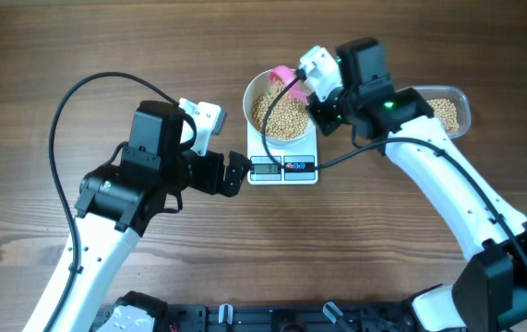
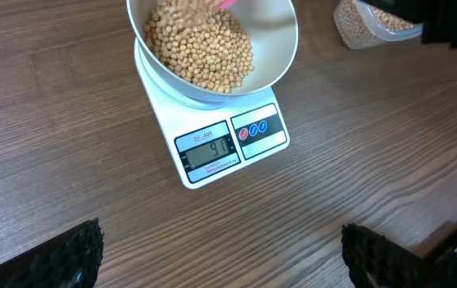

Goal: Scoop item into bowl and weigh 150g on scale
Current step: 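Tilt the pink scoop over the white bowl to pour soybeans, then return the empty scoop right to the soybean tub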

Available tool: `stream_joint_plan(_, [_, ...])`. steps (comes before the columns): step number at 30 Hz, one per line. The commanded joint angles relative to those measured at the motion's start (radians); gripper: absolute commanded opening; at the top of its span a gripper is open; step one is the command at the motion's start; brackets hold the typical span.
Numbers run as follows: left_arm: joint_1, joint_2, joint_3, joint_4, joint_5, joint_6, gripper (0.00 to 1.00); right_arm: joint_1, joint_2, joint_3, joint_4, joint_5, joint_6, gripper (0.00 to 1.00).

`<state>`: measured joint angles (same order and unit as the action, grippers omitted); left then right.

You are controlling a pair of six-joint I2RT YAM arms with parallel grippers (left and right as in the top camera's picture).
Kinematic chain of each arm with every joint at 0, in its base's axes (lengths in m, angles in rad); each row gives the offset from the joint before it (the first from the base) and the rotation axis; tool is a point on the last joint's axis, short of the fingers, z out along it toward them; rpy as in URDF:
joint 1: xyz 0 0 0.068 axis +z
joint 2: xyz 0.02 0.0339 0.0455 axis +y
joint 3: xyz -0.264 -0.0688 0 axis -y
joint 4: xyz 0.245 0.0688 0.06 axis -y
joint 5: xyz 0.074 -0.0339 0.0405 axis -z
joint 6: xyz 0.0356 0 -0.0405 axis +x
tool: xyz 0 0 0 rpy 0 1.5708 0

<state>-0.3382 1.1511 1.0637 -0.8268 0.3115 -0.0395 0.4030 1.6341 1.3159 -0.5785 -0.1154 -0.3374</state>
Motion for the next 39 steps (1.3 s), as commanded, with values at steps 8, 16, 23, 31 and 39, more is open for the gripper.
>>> stream_joint_plan(8, [0.006,-0.006,0.0,0.0,0.009,-0.005,1.0,0.088,-0.045,-0.002,0.001,0.231,-0.145,0.04])
stream_joint_plan(16, [0.006,-0.006,0.0,0.0,0.009,-0.005,1.0,0.098,-0.1,-0.002,0.001,0.231,-0.155,0.04])
stream_joint_plan(23, [0.006,-0.006,0.0,0.0,0.009,-0.005,1.0,0.082,-0.147,-0.002,0.018,0.185,0.017,0.04])
stream_joint_plan(31, [0.006,-0.006,0.0,0.0,0.009,-0.005,1.0,0.023,-0.18,-0.002,0.025,0.091,0.163,0.04])
stream_joint_plan(39, [0.006,-0.006,0.0,0.0,0.009,-0.005,1.0,-0.241,-0.179,-0.002,0.085,-0.381,0.456,0.04])
